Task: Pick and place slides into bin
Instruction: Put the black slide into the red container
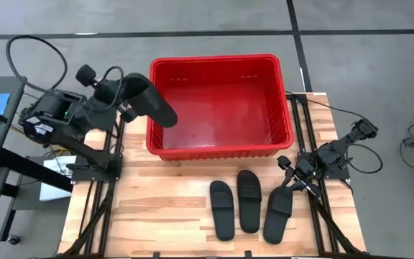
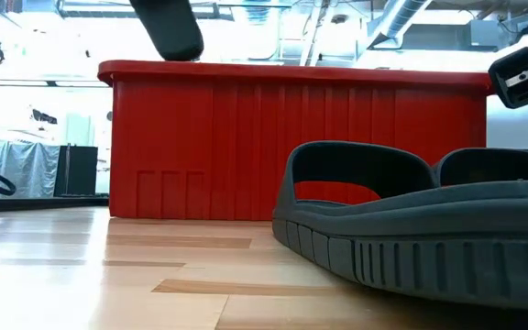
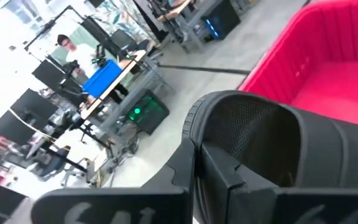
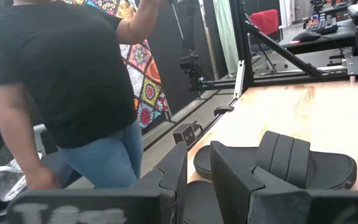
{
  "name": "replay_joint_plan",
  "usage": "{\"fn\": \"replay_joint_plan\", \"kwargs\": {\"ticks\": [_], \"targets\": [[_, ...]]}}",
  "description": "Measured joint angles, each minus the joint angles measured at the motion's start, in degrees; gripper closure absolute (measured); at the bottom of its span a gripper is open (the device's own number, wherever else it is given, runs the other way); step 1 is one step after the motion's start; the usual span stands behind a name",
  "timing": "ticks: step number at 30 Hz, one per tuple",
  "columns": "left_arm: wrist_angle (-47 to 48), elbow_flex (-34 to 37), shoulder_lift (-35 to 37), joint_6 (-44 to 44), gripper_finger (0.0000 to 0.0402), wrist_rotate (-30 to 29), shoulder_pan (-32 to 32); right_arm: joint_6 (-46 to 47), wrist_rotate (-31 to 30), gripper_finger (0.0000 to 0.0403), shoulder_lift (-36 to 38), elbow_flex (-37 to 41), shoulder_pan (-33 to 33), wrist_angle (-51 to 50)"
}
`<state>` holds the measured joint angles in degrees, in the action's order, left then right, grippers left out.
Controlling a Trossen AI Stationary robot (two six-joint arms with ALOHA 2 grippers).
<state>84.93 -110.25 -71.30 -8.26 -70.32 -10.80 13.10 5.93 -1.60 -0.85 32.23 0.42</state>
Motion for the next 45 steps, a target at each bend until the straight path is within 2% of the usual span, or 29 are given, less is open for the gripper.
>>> {"fn": "replay_joint_plan", "kwargs": {"ticks": [3, 6, 9, 11, 18, 22, 25, 32, 35, 38, 45], "targets": [[-8.69, 0.01, -0.03, 10.14, 0.0401, 6.12, 4.98, 0.01, 0.01, 0.0340, 0.01, -0.01, 0.00, 0.00], [-20.47, 0.01, -0.06, 20.10, 0.0401, 15.02, 11.19, 0.00, 0.01, 0.0340, 0.00, -0.02, 0.00, 0.00], [-28.03, 0.09, -0.16, 25.60, 0.0401, 23.29, 17.71, 0.00, 0.01, 0.0340, 0.02, -0.02, 0.00, -0.01], [-31.24, 0.69, -0.68, 27.70, 0.0401, 26.57, 21.96, 0.01, 0.01, 0.0340, 0.00, -0.01, 0.01, 0.00], [-32.04, 5.10, -3.62, 31.22, 0.0401, 41.78, 35.43, 0.02, 0.01, 0.0340, 0.00, -0.02, 0.00, -0.02], [-35.40, 8.63, -5.90, 35.03, 0.0401, 48.79, 41.03, 0.00, 0.00, 0.0340, 0.00, -0.02, 0.02, 0.00], [-36.89, 10.79, -7.32, 35.95, 0.0401, 56.33, 45.03, 0.00, 0.01, 0.0340, 0.02, -0.01, 0.00, -0.02], [-37.36, 15.96, -10.07, 39.17, 0.0401, 65.54, 51.63, 0.01, -0.01, 0.0340, 0.02, -0.02, 0.01, -0.01], [-36.76, 18.34, -10.90, 40.99, 0.0401, 67.07, 53.50, 0.02, -0.01, 0.0340, 0.02, -0.02, 0.00, -0.02], [-36.68, 21.31, -11.38, 41.72, 0.0401, 68.86, 55.08, 0.02, 0.01, 0.0340, 0.02, -0.02, 0.00, -0.01], [-36.22, 26.59, -11.36, 42.58, 0.0402, 78.55, 56.88, 0.02, 0.00, 0.0340, 0.01, -0.01, 0.00, 0.00]]}}
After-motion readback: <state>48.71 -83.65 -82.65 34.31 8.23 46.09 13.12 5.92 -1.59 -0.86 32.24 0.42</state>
